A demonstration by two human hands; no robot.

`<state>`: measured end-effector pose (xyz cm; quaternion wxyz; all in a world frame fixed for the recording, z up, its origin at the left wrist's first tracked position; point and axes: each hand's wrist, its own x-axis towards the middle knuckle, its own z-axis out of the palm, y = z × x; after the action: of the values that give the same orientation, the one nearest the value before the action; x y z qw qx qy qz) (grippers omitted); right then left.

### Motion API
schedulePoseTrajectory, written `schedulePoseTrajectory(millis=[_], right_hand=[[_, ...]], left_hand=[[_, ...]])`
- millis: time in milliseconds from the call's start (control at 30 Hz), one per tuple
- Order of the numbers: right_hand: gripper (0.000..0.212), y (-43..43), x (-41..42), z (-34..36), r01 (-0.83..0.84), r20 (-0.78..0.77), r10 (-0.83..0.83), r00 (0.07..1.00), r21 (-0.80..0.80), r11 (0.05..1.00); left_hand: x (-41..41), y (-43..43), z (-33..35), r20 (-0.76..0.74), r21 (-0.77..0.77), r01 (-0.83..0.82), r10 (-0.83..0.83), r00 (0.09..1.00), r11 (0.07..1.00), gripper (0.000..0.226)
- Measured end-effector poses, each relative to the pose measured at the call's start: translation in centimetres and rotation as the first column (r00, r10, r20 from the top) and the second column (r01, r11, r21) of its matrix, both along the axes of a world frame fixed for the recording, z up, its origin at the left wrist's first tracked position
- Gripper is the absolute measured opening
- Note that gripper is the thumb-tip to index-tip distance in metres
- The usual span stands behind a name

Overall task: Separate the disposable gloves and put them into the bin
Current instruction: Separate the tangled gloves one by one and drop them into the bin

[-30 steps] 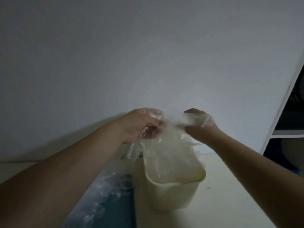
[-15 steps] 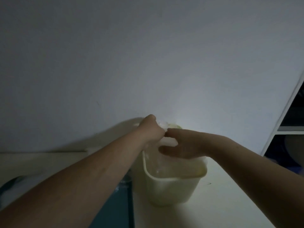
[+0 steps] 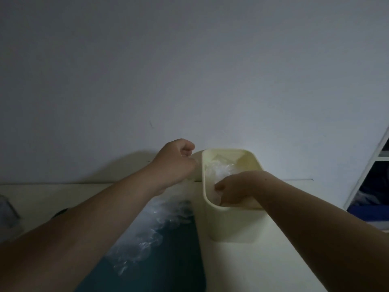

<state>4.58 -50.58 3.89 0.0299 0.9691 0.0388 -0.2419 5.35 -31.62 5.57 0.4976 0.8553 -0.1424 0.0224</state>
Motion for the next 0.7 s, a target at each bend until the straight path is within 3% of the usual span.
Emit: schedulePoseTrajectory(millis=[67,200,267,333,367,433,500,600,700], right_hand=[[0.059,0.4,-0.6,1.4,-0.003,0.153,-0.008,0.988,0.072,0.997],[0.038,2.4,-1.3,4.9,-0.005,0.472,-0.009,0.882,0.029,1.000],[0.027,4.6,-2.0,5.6,-0.033,0.642,-0.017,0.767,0.065,0.997],[0.026,7.4,-2.8,5.2,-0.174,0.748,-0.004,0.664,0.160,0.972],[0.028,8.9,-3.3,4.9,-0.264,0.752,-0.009,0.659,0.243,0.933],[0.033,11.8,-3.7,3.9,-0.385,0.667,-0.007,0.745,0.439,0.812],[0.037,13.5,-3.6,2.9,-0.397,0.558,0.067,0.827,0.495,0.773],[0.035,15.5,-3.0,0.3,-0.376,0.451,0.154,0.879,0.458,0.805],[0.041,17.4,-2.9,-2.9,-0.302,0.453,-0.057,0.890,0.678,0.670]], left_hand=[[-0.6,1.7,-0.8,0.002,0.089,0.033,-0.034,0.999,0.996,0.038],[-2.3,6.0,-2.8,0.049,0.276,0.048,-0.064,0.997,0.960,0.025],[-3.4,7.9,-3.6,0.092,0.410,0.036,-0.081,0.992,0.911,0.028],[-4.7,9.5,-4.7,0.089,0.578,0.007,-0.071,0.994,0.816,0.047],[-5.3,10.3,-5.4,0.067,0.645,-0.018,-0.034,0.997,0.764,0.060],[-6.7,12.2,-7.2,0.045,0.721,-0.058,0.036,0.998,0.691,0.075],[-7.5,13.2,-8.8,-0.014,0.755,-0.027,0.058,0.998,0.656,0.077],[-7.3,14.7,-11.0,-0.026,0.711,-0.051,0.100,0.995,0.701,0.075],[-6.6,15.0,-11.6,0.022,0.684,-0.121,0.145,0.989,0.719,0.063]])
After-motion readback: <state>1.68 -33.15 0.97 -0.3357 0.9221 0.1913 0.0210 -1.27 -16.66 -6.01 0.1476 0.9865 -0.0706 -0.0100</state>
